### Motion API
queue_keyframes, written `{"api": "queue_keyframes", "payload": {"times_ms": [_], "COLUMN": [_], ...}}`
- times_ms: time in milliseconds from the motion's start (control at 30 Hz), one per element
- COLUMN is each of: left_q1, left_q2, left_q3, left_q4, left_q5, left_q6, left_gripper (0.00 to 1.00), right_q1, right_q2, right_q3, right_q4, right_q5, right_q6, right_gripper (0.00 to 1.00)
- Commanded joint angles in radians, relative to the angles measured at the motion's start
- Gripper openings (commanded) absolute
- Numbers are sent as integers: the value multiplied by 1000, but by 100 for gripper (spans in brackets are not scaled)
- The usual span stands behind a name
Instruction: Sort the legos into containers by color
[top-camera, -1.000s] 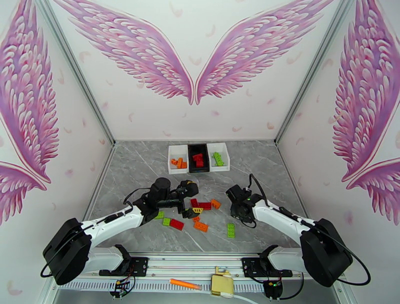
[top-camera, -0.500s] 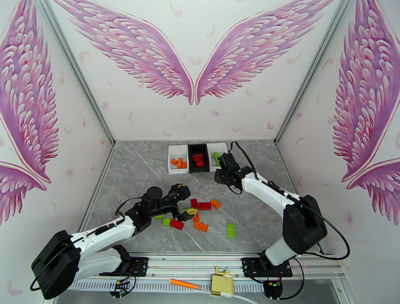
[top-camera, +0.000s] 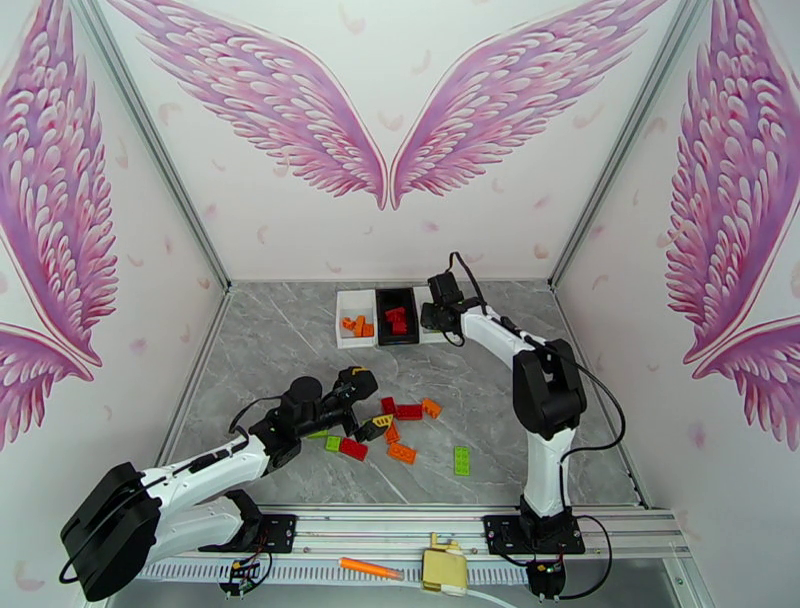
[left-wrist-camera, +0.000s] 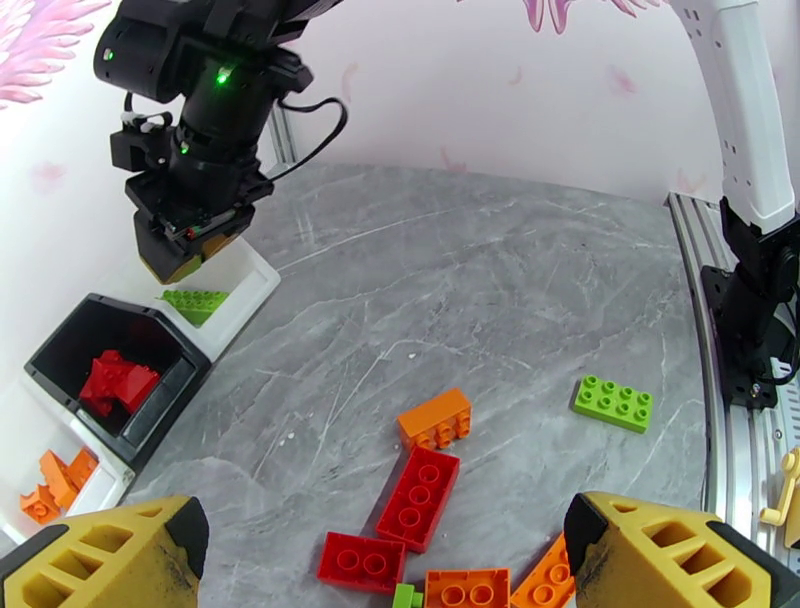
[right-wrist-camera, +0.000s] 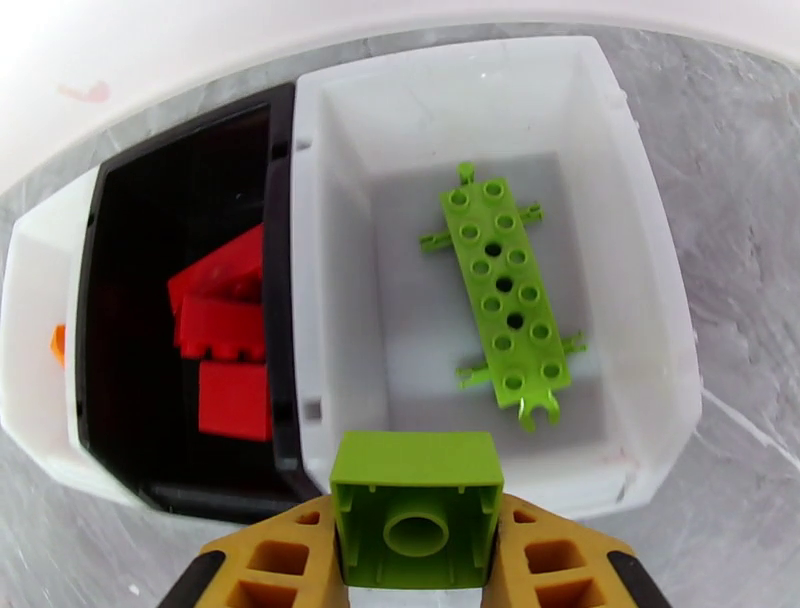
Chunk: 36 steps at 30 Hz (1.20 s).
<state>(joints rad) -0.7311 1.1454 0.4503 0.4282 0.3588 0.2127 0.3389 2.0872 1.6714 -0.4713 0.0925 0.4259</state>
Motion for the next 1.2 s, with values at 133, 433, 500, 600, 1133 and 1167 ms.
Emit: {"api": "queue_keyframes", "payload": {"times_ms": [133, 433, 500, 600, 1133, 1167], "left_q1": [-4, -2, -2, -3, -7, -9], "left_q2": [-11, -32, -36, -46, 79, 94], "left_q3": [7, 10, 16, 21, 194, 214], "left_q4": [-17, -69, -85, -105, -588, -620], "left_q5": [44, 58, 66, 79, -157, -161], "left_q6": [1, 37, 45, 49, 221, 233], "left_gripper": [99, 99, 99, 99, 94, 90], "right_q1": [-28, -21, -13, 2, 18, 20], "right_q2": [77, -129, -185, -269, -559, -564], "right_q3": [109, -78, -138, -252, -642, -646], "right_q4": [-3, 96, 122, 181, 353, 353], "right_q5": [-19, -62, -76, -113, -294, -298], "right_q6": [51, 53, 33, -45, -332, -335], "right_gripper": [36, 68, 71, 78, 88, 88]}}
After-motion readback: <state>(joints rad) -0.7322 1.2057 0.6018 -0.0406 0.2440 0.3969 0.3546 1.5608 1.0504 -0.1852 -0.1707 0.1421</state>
